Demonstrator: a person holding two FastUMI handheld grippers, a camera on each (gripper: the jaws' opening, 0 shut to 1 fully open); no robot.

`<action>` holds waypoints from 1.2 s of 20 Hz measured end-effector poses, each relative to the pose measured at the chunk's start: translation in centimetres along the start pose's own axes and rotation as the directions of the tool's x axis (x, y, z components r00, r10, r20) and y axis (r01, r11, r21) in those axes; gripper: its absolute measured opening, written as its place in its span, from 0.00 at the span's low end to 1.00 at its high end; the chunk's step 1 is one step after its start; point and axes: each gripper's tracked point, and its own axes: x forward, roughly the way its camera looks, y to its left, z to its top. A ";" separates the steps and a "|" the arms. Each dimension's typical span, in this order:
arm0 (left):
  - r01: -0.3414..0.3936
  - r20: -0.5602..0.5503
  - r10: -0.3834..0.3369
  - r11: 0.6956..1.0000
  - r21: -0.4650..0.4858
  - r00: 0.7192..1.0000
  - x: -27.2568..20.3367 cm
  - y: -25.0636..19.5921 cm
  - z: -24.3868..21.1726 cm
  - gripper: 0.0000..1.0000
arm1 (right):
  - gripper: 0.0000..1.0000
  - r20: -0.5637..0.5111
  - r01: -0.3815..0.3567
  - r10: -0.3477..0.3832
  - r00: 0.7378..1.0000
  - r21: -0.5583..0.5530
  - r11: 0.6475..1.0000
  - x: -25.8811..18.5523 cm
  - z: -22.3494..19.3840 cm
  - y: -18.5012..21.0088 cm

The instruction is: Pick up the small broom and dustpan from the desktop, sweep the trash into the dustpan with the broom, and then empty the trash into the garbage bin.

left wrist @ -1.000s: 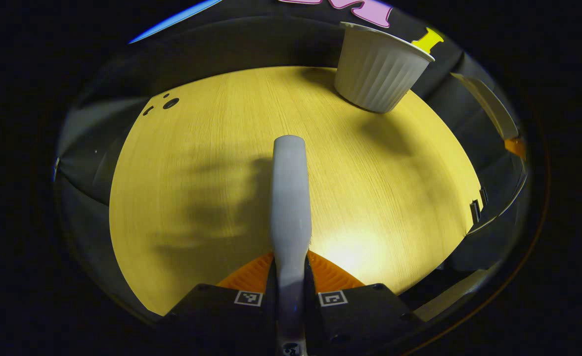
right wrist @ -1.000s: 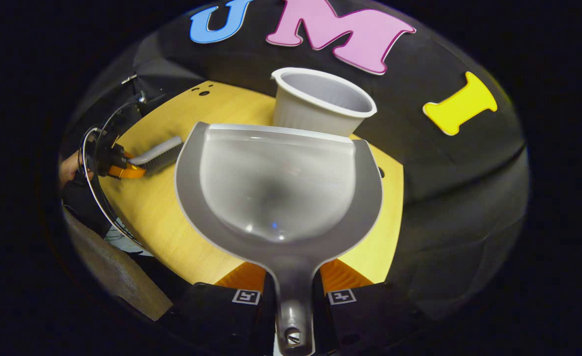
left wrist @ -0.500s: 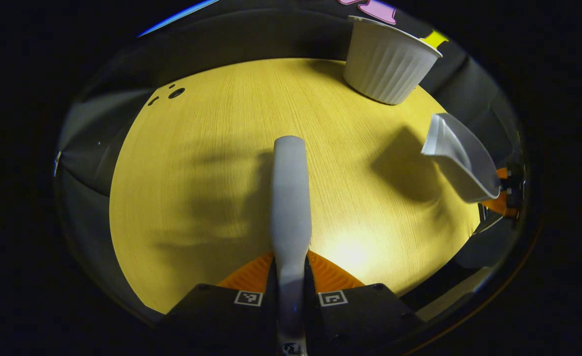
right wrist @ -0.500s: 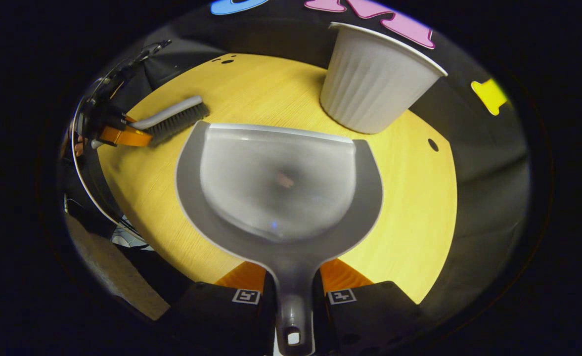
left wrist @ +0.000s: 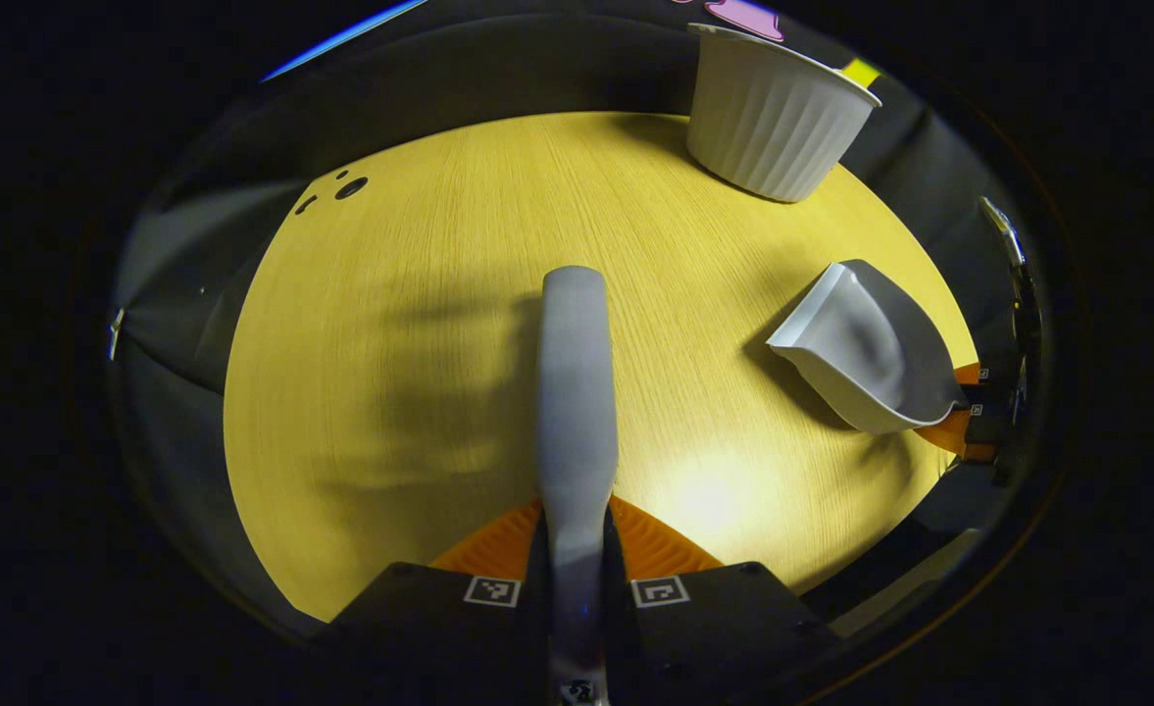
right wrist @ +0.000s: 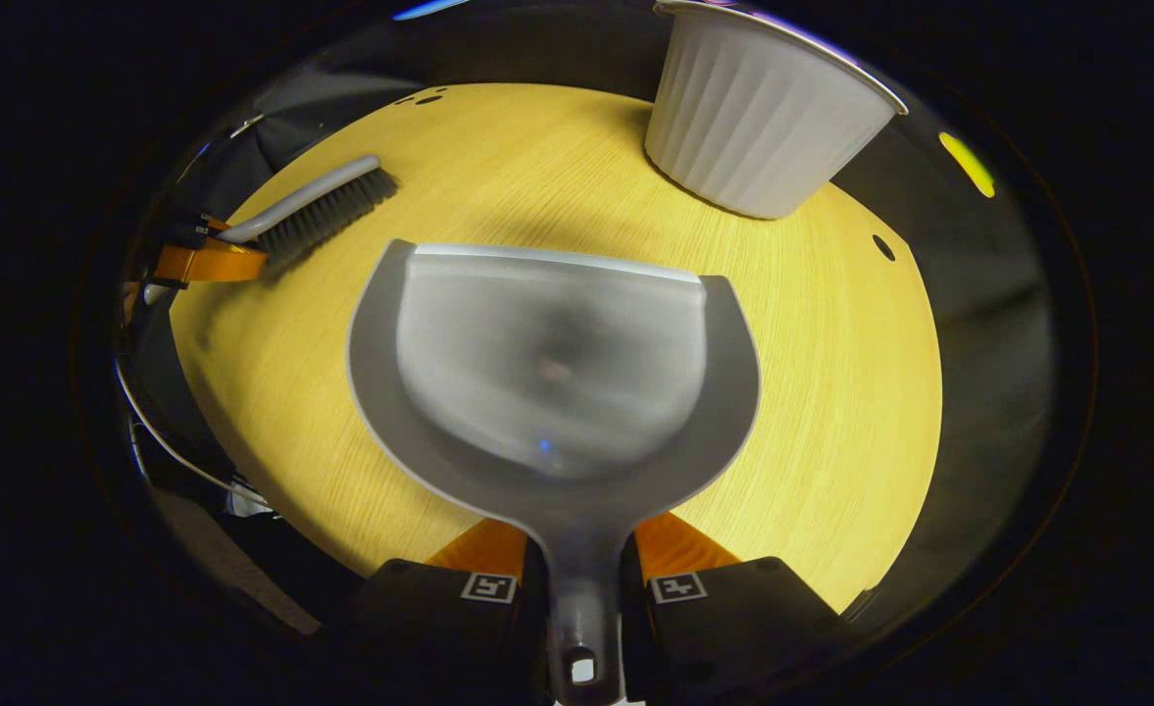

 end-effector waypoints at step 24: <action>-0.042 -0.023 0.043 0.997 0.062 0.999 -1.9 -0.1 -0.5 0.60 | 0.68 -0.005 -0.126 0.127 0.992 0.135 0.983 -3.1 -0.9 0.7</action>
